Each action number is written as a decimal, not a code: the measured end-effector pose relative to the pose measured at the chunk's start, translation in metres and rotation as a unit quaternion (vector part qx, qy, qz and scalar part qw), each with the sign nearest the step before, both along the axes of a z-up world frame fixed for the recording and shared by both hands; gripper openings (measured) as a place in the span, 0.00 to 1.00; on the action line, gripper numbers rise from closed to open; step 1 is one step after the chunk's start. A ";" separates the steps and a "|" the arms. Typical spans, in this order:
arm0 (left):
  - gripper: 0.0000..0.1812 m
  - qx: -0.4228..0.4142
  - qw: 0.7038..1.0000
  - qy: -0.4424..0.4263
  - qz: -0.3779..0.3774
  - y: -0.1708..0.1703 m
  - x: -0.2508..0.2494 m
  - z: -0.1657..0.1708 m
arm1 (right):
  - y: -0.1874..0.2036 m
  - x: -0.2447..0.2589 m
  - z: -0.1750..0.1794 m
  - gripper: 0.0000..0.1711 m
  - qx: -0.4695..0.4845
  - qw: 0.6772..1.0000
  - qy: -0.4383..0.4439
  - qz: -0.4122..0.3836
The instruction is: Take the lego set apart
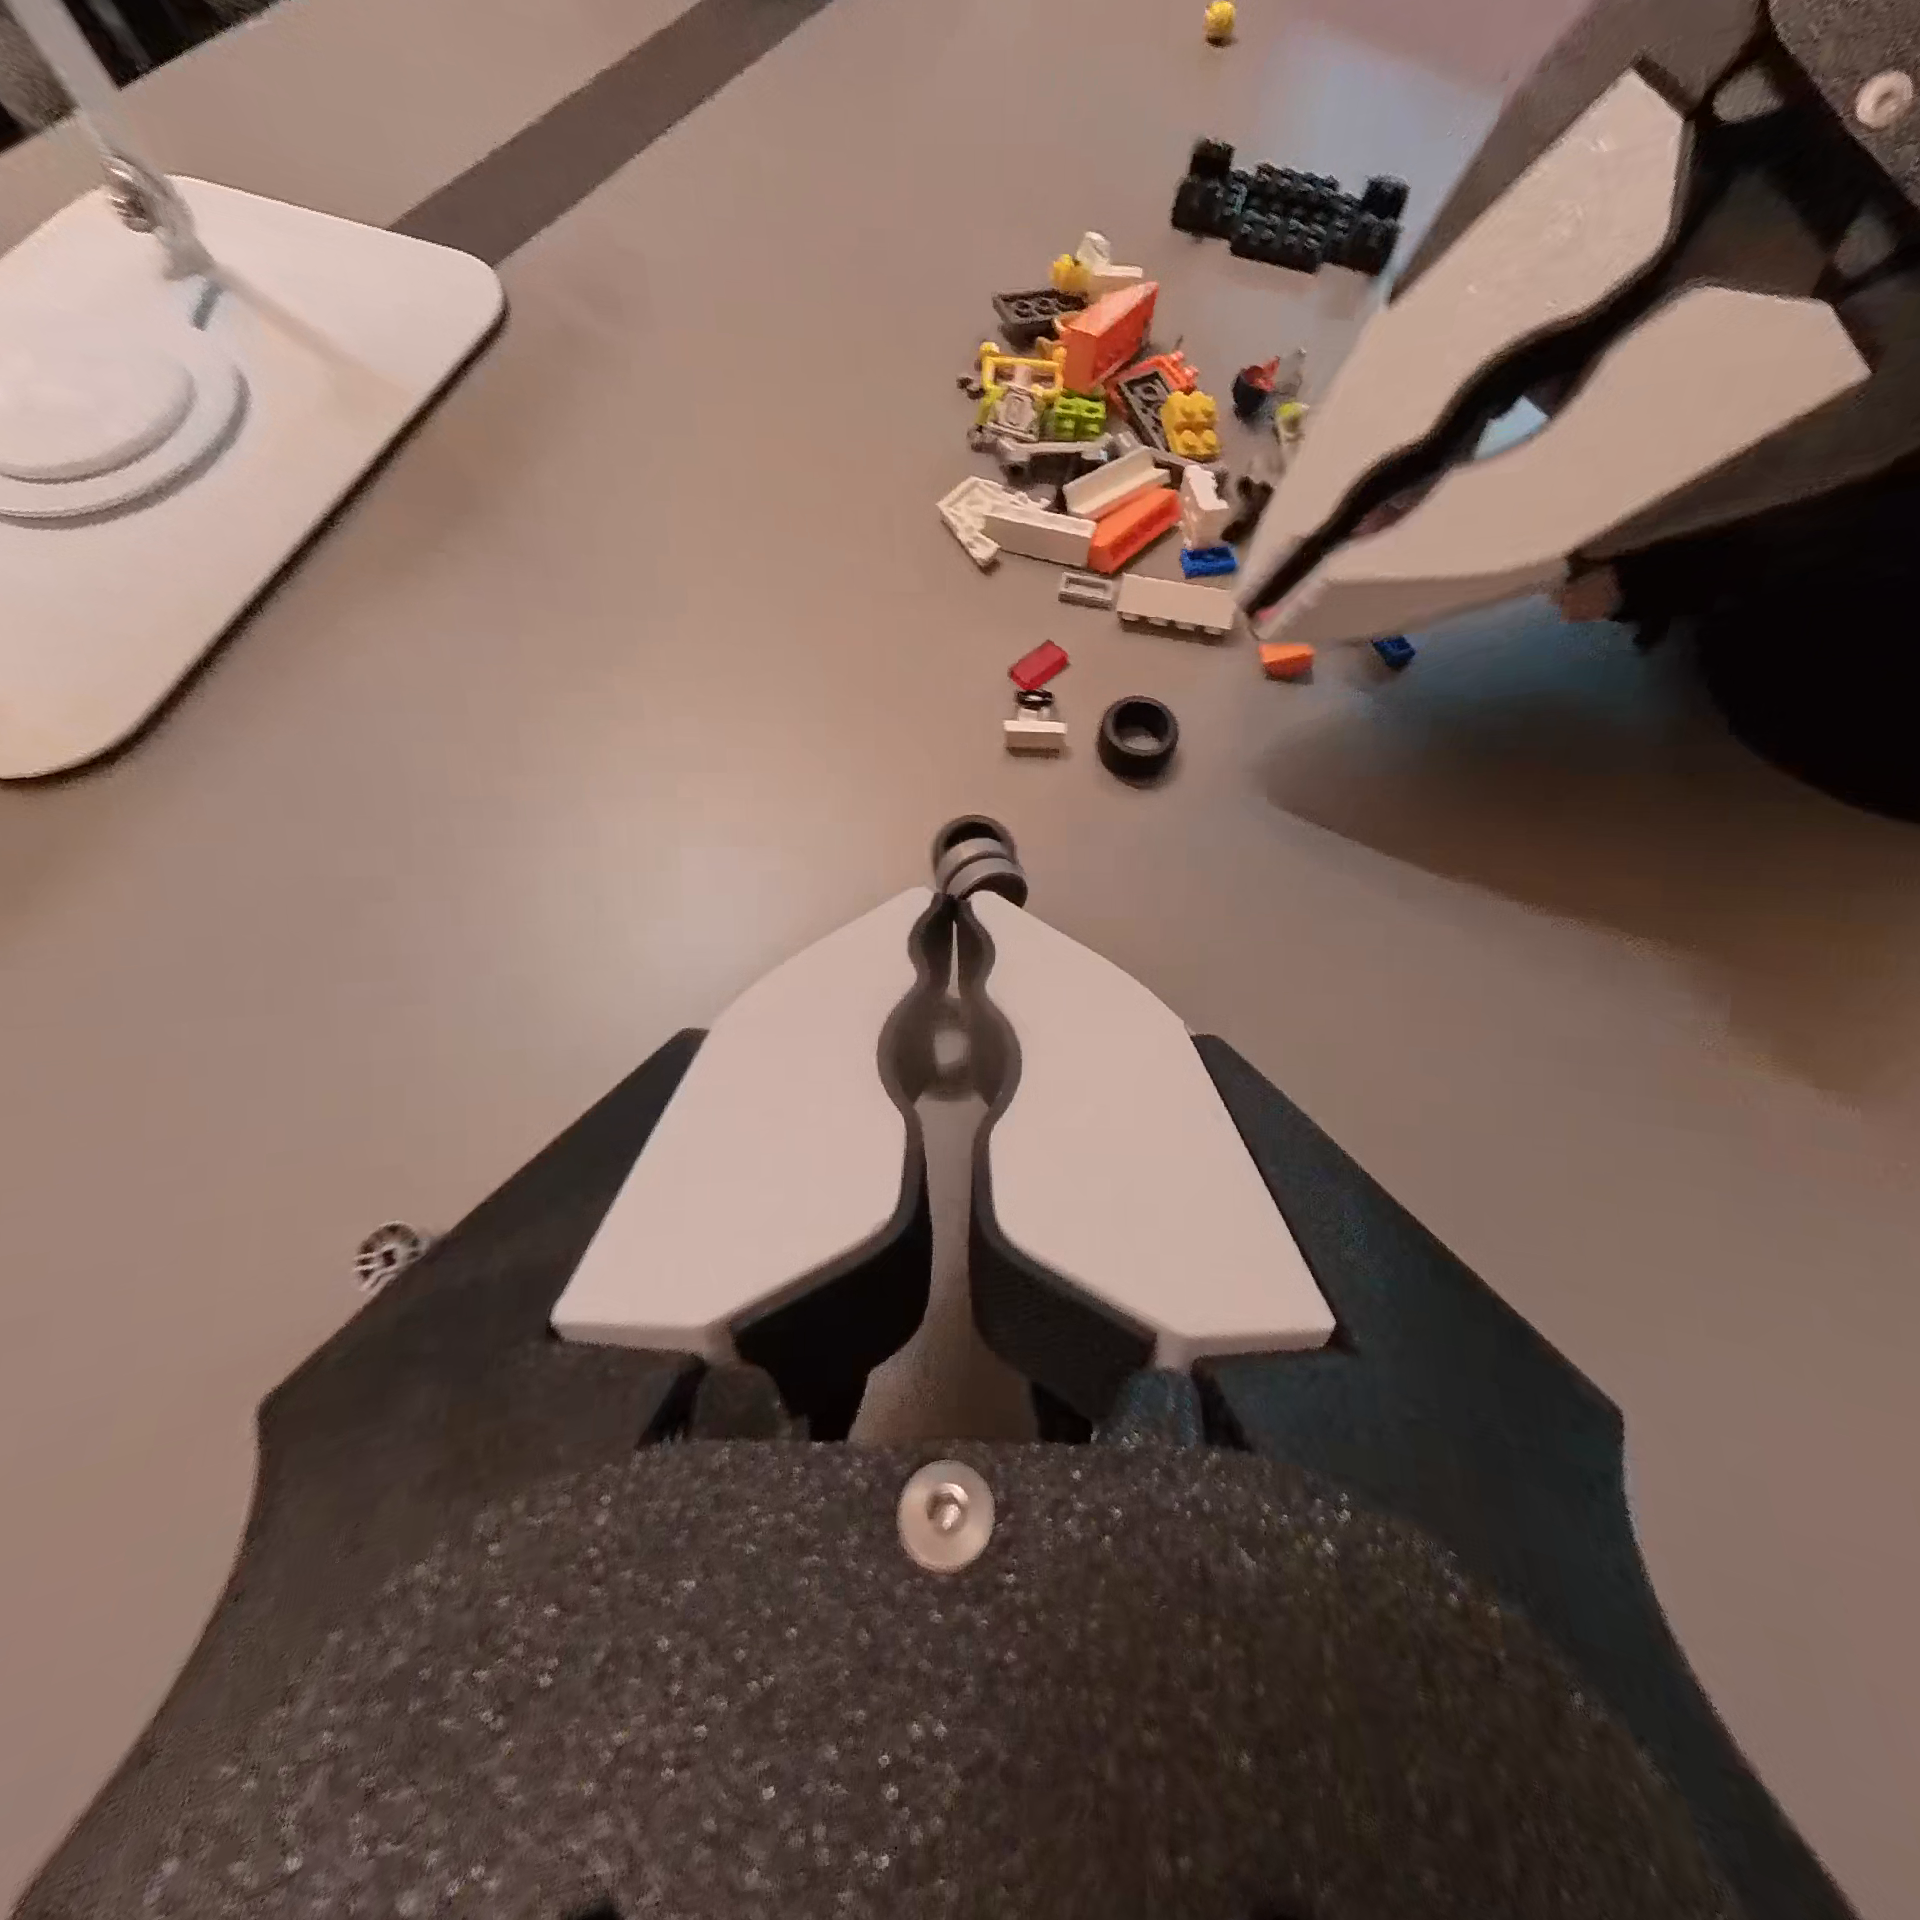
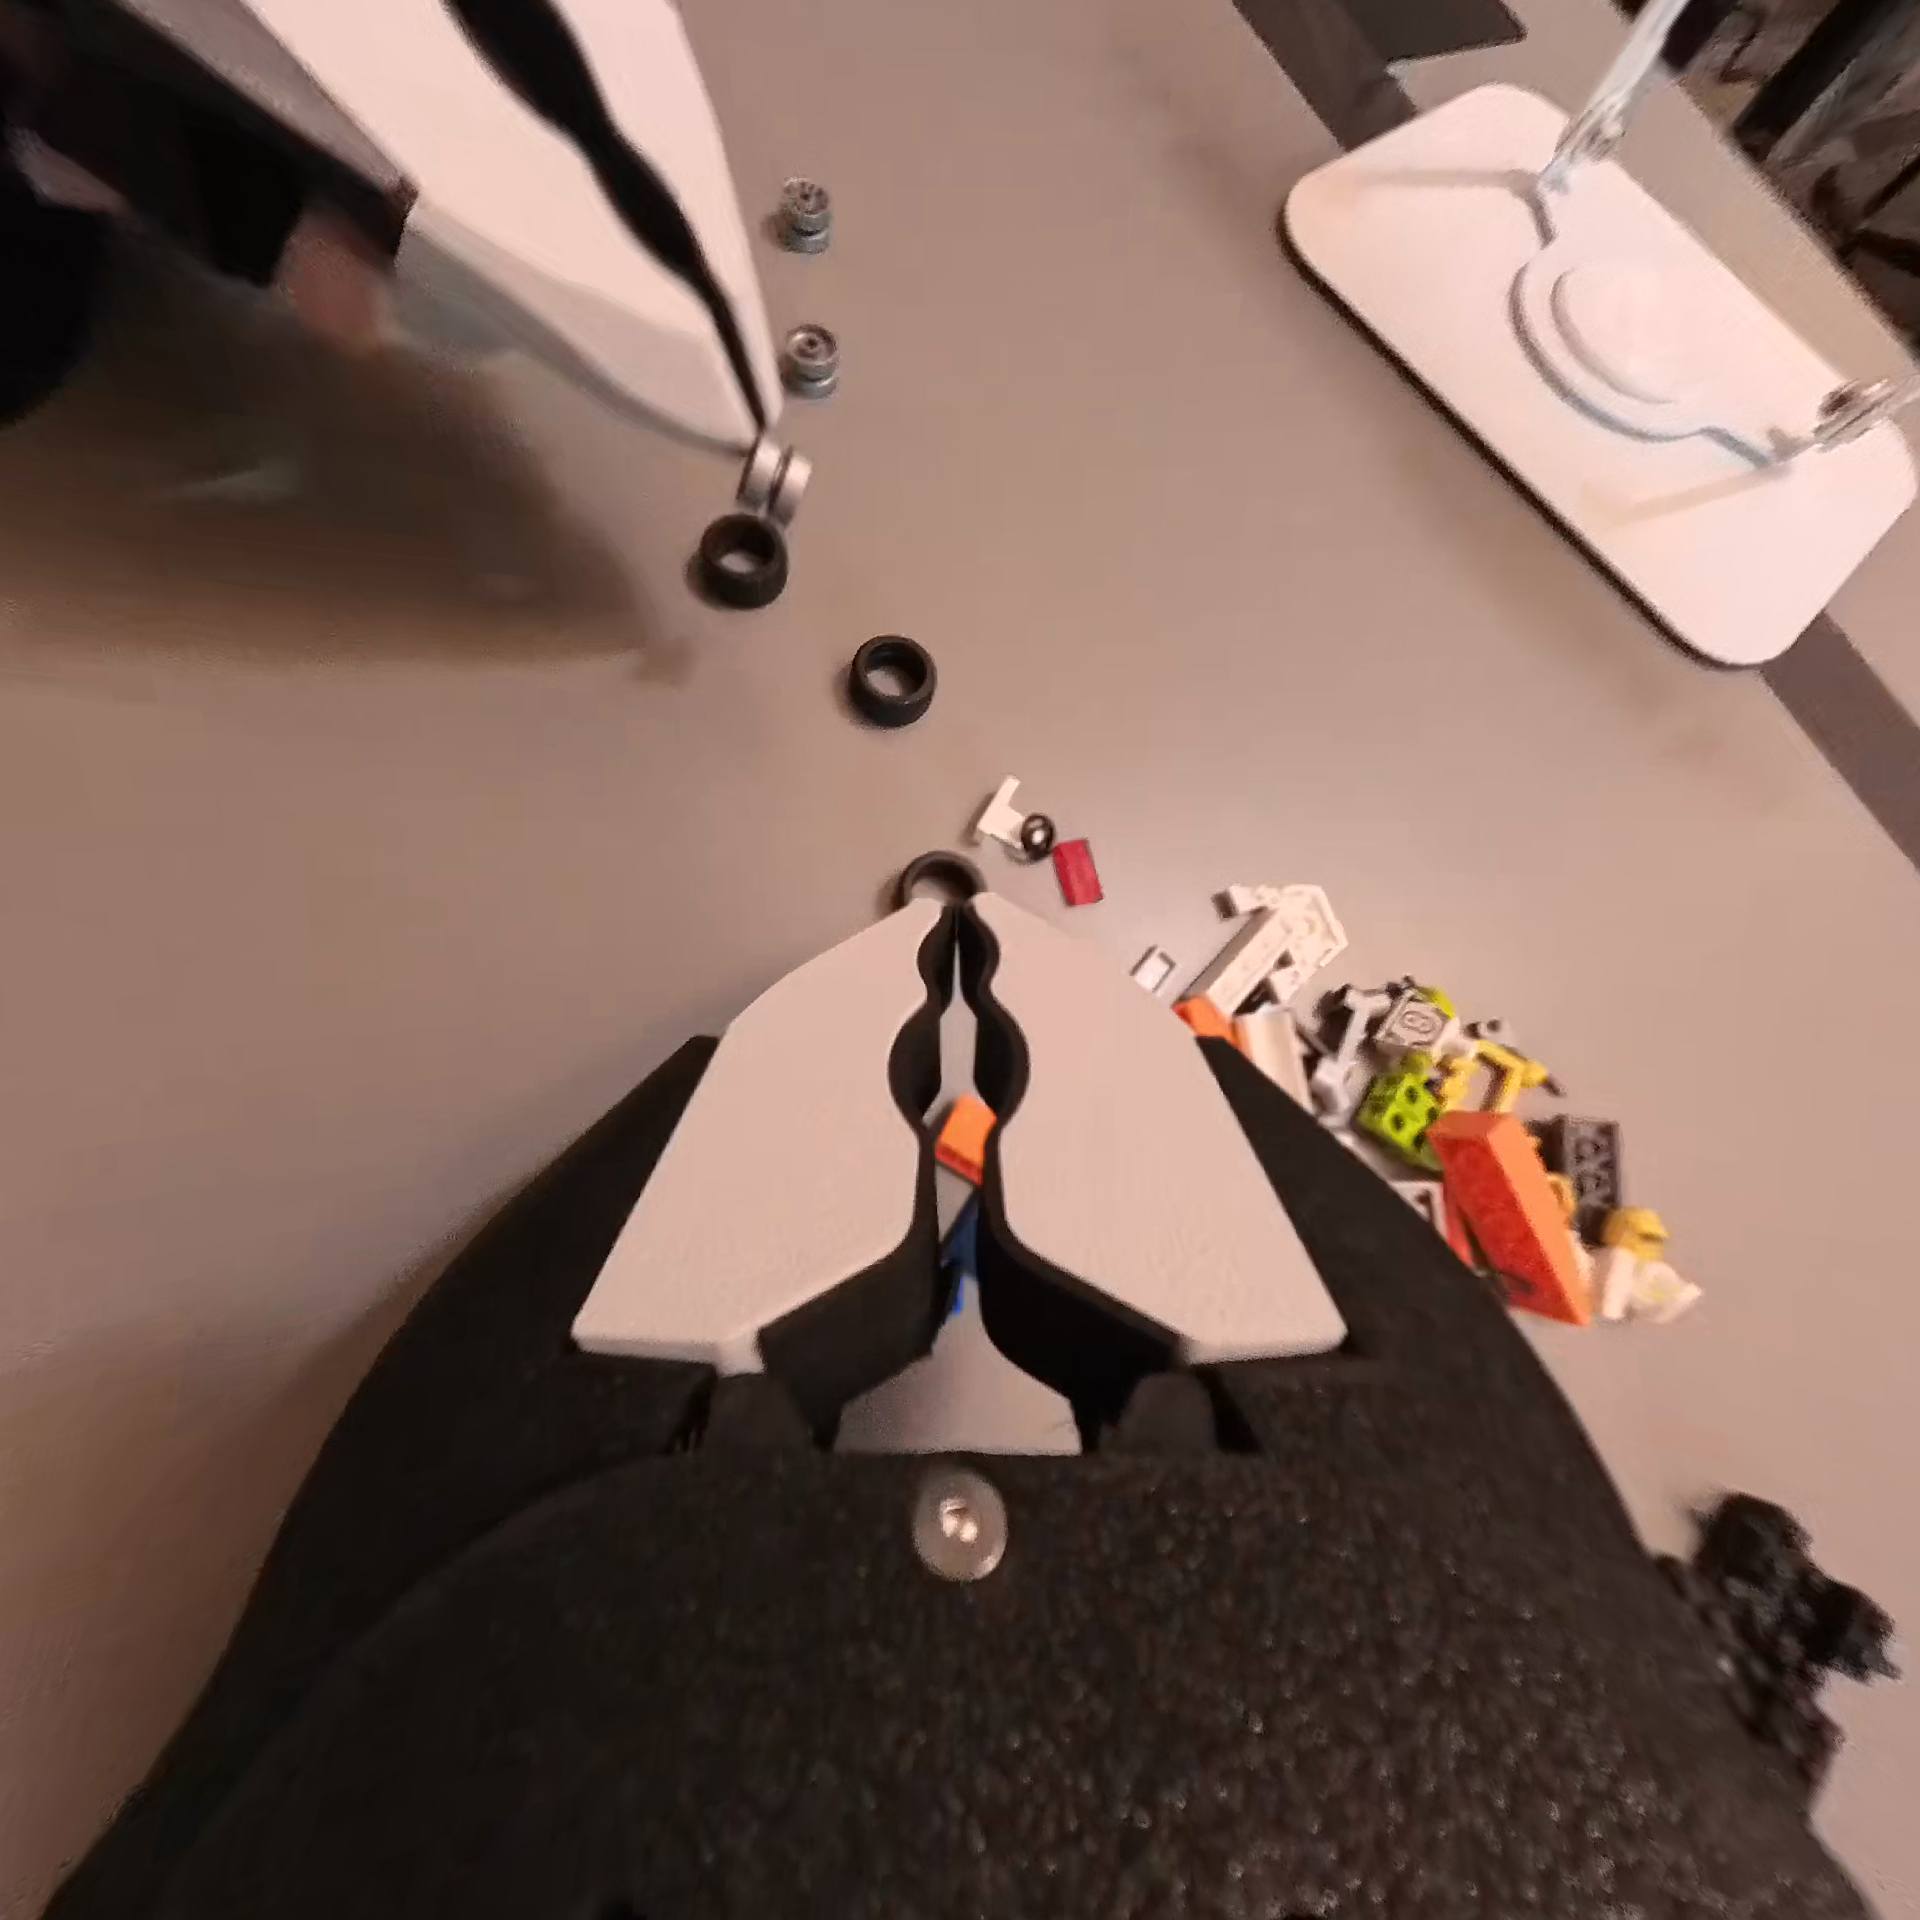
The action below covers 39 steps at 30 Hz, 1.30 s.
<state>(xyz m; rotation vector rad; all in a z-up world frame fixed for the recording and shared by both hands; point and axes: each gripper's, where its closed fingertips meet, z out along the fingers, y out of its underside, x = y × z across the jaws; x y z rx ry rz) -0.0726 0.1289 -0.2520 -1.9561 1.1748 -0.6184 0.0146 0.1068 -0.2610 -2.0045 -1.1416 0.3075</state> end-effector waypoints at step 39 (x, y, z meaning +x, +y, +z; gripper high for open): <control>0.16 0.106 0.991 -0.074 0.030 0.002 -0.032 0.055 | -0.022 0.045 0.030 0.56 0.033 0.980 0.171 -0.099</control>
